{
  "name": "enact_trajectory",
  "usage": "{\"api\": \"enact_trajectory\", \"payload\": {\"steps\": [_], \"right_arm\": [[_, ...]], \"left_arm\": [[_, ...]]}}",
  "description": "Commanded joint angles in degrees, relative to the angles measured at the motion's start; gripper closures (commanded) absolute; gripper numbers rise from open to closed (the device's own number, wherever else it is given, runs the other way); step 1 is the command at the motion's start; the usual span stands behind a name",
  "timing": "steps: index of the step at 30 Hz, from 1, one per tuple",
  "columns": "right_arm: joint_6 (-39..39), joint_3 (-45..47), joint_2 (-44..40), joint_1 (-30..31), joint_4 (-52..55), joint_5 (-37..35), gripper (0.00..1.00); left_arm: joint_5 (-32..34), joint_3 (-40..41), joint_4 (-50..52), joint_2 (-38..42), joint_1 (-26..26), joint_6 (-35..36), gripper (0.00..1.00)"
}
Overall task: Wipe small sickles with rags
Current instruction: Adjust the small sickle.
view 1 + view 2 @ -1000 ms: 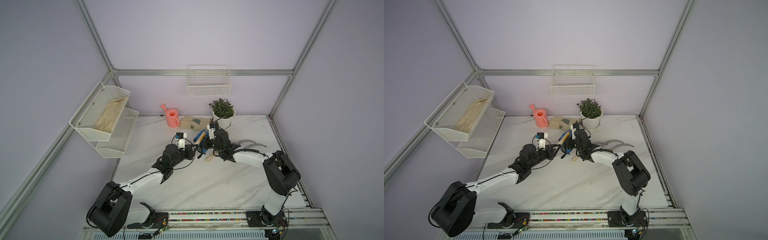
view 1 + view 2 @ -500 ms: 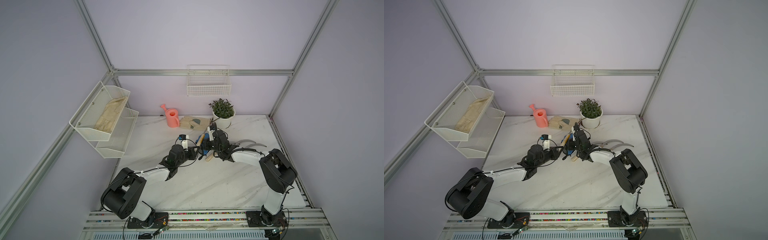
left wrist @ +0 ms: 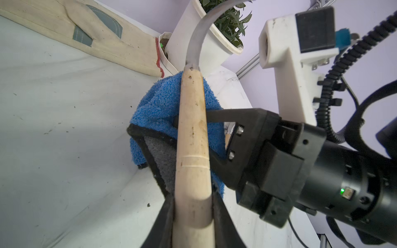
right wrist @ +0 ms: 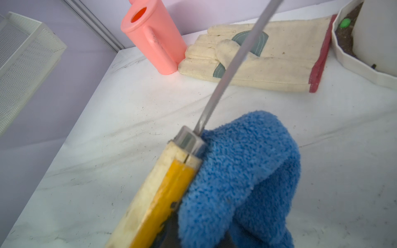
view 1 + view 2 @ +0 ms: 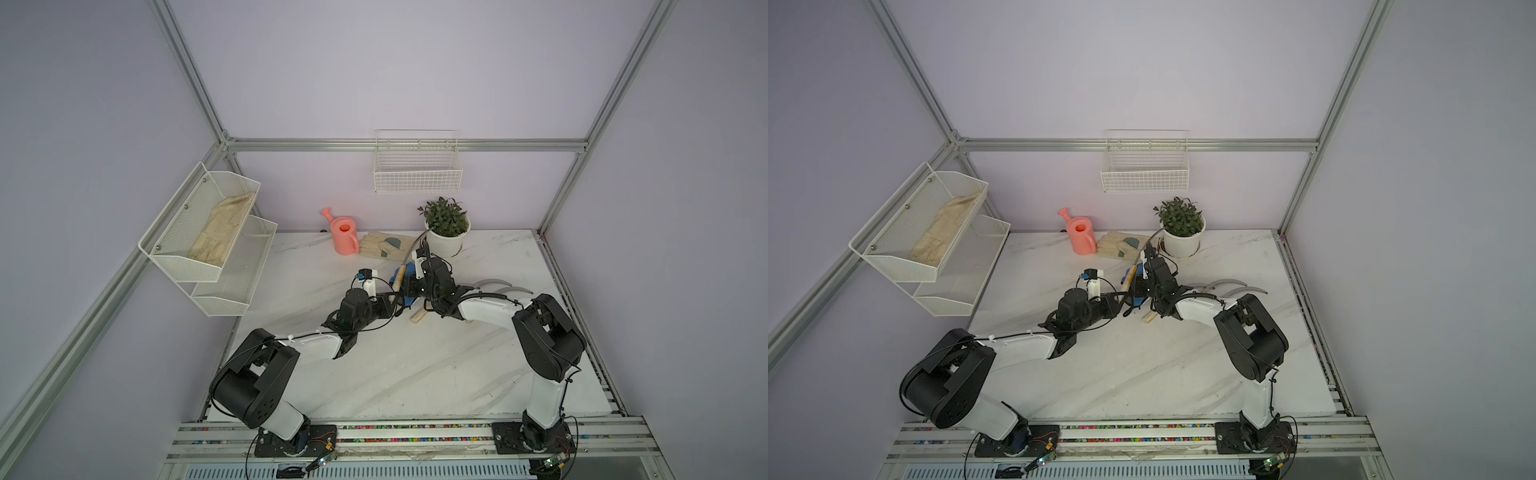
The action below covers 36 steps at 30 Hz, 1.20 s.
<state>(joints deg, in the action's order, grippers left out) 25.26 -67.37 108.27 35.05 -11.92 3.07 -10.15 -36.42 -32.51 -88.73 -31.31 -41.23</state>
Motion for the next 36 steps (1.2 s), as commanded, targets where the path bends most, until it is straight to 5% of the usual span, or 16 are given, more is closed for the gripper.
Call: {"api": "enact_trajectory", "payload": {"steps": [1, 24, 36], "right_arm": [[-1.6, -3.7, -0.7, 1.1, -9.2, 4.0, 1.00], [-2.9, -1.5, -1.5, 2.9, -12.8, 10.9, 1.00], [-1.2, 2.3, -3.7, -0.3, -10.1, 4.2, 1.00]], "left_arm": [[-9.4, -1.1, 4.5, -2.6, -2.3, 0.4, 1.00], [-11.5, -2.1, 0.7, -5.5, -2.4, -0.7, 1.00], [-14.1, 7.6, -13.5, 2.3, 4.5, -4.1, 1.00]]}}
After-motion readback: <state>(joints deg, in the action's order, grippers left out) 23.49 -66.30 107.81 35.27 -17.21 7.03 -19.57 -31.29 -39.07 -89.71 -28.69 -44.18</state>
